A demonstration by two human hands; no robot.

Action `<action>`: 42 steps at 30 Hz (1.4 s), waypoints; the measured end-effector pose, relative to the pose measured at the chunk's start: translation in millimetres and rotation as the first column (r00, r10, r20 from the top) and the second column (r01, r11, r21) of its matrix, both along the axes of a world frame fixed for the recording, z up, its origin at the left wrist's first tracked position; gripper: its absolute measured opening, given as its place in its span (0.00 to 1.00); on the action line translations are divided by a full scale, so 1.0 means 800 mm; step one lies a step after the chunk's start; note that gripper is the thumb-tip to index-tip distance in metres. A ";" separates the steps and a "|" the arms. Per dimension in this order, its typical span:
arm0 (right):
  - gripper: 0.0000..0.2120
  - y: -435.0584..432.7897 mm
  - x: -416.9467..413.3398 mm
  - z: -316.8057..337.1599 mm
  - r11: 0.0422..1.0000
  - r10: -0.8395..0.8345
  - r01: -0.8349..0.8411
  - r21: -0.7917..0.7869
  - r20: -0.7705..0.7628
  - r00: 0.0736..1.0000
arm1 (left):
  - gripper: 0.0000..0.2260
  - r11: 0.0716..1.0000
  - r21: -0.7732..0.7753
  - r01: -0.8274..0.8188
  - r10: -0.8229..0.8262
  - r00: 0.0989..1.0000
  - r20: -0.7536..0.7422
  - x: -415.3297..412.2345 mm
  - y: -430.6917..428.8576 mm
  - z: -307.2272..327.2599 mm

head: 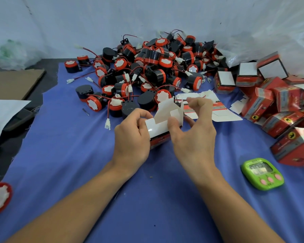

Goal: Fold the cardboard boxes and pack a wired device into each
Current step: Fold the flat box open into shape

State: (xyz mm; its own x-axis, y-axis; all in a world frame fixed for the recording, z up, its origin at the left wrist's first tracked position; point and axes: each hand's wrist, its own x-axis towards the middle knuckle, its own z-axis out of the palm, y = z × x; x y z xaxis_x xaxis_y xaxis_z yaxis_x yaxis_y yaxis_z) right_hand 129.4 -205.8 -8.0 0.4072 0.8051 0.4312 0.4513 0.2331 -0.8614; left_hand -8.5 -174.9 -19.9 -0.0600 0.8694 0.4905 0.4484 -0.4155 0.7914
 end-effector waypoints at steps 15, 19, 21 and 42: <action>0.12 0.008 0.017 -0.003 0.975 0.058 -0.076 -0.207 -0.096 0.994 | 0.13 1.000 0.025 0.000 0.001 0.999 -0.051 0.000 0.001 -0.006; 0.19 0.010 0.018 -0.006 0.963 0.008 -0.004 -0.271 0.016 1.000 | 0.11 0.999 0.047 -0.015 0.016 1.000 -0.012 0.001 0.000 -0.009; 0.18 0.014 0.018 -0.009 0.946 0.038 -0.016 -0.324 0.059 0.998 | 0.10 0.999 0.050 -0.006 0.008 0.999 -0.040 0.000 0.000 -0.010; 0.15 0.021 0.018 -0.018 0.915 0.094 -0.117 -0.386 -0.077 0.993 | 0.32 0.892 -0.391 0.226 -0.055 0.914 0.402 -0.005 0.018 -0.013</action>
State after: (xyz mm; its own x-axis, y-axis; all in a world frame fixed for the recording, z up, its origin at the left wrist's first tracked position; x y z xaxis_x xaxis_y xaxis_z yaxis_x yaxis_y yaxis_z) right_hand 143.9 -189.1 -22.7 0.3249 0.9442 0.0545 0.3911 -0.0817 -0.9167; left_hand -12.2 -160.4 -30.0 -0.0233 0.9989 0.0416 0.0495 -0.0404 0.9980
